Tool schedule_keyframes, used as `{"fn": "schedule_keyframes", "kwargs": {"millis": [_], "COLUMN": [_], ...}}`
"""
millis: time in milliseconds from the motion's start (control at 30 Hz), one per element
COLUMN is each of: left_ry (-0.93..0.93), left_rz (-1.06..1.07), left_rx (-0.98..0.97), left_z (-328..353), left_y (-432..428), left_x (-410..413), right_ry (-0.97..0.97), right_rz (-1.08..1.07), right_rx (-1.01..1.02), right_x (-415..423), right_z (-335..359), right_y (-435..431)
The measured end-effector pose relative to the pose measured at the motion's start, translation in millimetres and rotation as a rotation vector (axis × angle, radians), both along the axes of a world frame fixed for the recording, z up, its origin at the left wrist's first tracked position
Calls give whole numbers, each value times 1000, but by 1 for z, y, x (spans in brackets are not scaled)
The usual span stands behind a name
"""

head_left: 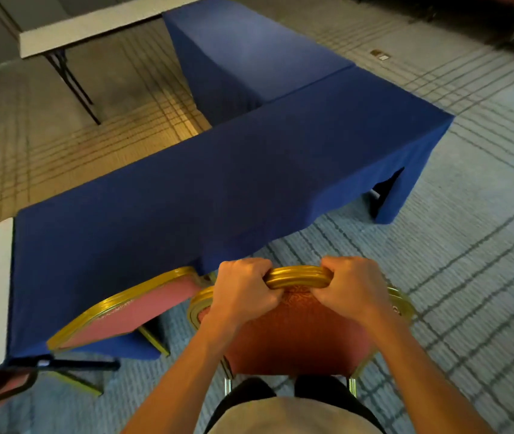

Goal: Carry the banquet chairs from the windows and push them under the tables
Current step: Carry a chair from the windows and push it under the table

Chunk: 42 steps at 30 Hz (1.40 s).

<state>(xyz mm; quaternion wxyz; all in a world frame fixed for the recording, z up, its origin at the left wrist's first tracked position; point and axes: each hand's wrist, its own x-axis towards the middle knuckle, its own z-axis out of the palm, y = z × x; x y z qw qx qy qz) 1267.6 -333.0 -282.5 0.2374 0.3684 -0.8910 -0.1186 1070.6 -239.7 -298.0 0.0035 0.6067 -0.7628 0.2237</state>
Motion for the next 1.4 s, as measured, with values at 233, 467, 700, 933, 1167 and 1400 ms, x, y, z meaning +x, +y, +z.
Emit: {"fn": "schedule_keyframes", "kwargs": {"millis": [233, 467, 700, 933, 1167, 1400], "left_ry": [-27, -50, -36, 8, 17, 21], "left_rz": [177, 336, 402, 468, 468, 542], "left_rx": [-1, 72, 92, 93, 43, 119], "left_z": [-3, -12, -17, -37, -44, -50], "left_y": [-46, -102, -184, -249, -278, -267], "left_x": [-32, -45, -50, -41, -38, -39], "right_ry": [20, 84, 81, 74, 55, 23], "right_rz": [202, 352, 427, 498, 520, 600], "right_rx": [-7, -18, -10, 12, 12, 57], "right_x": [-46, -65, -71, -63, -60, -60], "right_z": [7, -1, -3, -13, -30, -32], "right_y": [-81, -168, -262, -347, -381, -378]}}
